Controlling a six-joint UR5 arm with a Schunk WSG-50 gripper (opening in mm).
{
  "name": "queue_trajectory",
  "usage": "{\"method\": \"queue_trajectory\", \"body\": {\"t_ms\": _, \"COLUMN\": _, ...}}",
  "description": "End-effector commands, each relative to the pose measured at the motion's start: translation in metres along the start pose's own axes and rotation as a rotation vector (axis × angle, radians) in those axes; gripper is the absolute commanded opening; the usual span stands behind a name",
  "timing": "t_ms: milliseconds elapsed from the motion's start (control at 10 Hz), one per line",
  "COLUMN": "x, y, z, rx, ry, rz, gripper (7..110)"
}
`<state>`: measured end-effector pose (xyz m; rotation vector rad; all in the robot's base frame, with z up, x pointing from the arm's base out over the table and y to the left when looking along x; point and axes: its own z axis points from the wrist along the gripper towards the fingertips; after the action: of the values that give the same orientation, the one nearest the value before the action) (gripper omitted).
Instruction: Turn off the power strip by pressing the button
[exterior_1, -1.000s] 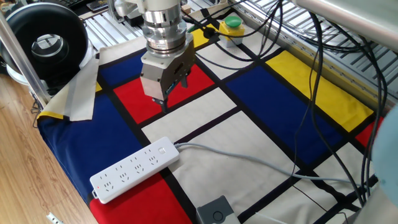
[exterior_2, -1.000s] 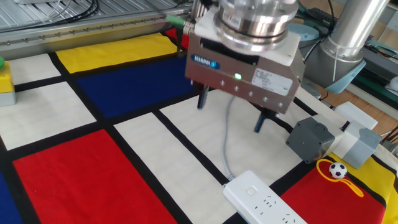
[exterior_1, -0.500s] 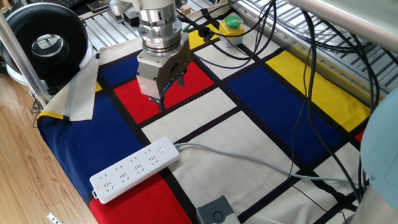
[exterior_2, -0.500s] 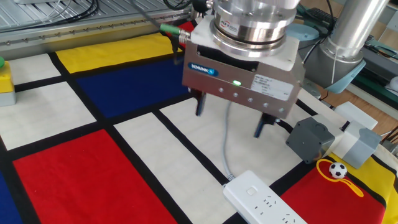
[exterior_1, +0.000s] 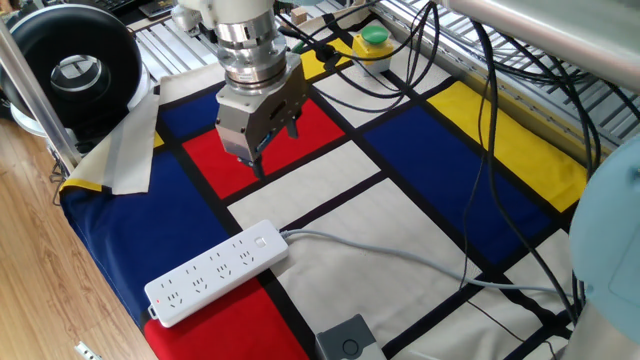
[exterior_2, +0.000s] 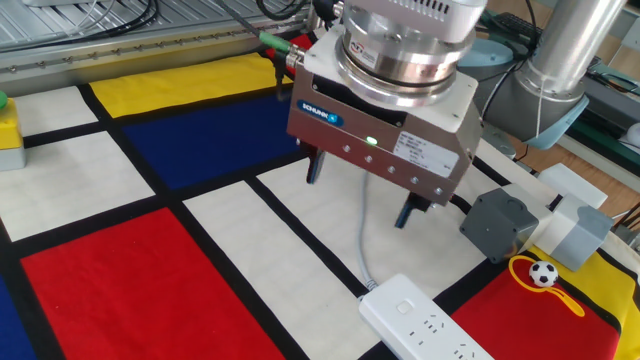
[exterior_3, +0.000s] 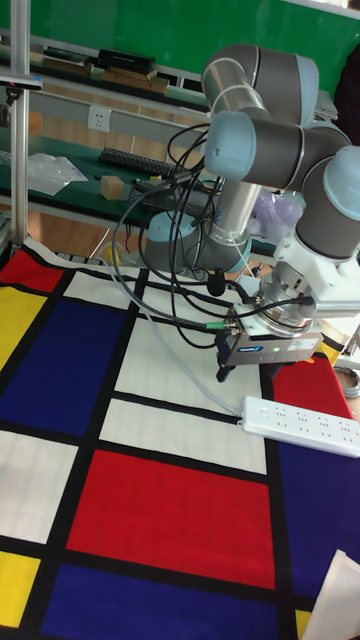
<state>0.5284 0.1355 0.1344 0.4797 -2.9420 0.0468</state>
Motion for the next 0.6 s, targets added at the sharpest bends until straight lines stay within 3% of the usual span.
{"method": "queue_trajectory", "body": {"t_ms": 0, "x": -0.015, "y": 0.015, "z": -0.003, "rx": -0.04, "ry": -0.021, "rz": -0.004, "gripper": 88}}
{"method": "queue_trajectory", "body": {"t_ms": 300, "x": -0.015, "y": 0.017, "z": -0.005, "rx": -0.042, "ry": -0.018, "rz": 0.067, "gripper": 88}}
{"method": "queue_trajectory", "body": {"t_ms": 500, "x": -0.003, "y": 0.0, "z": 0.006, "rx": 0.013, "ry": -0.002, "rz": 0.144, "gripper": 88}}
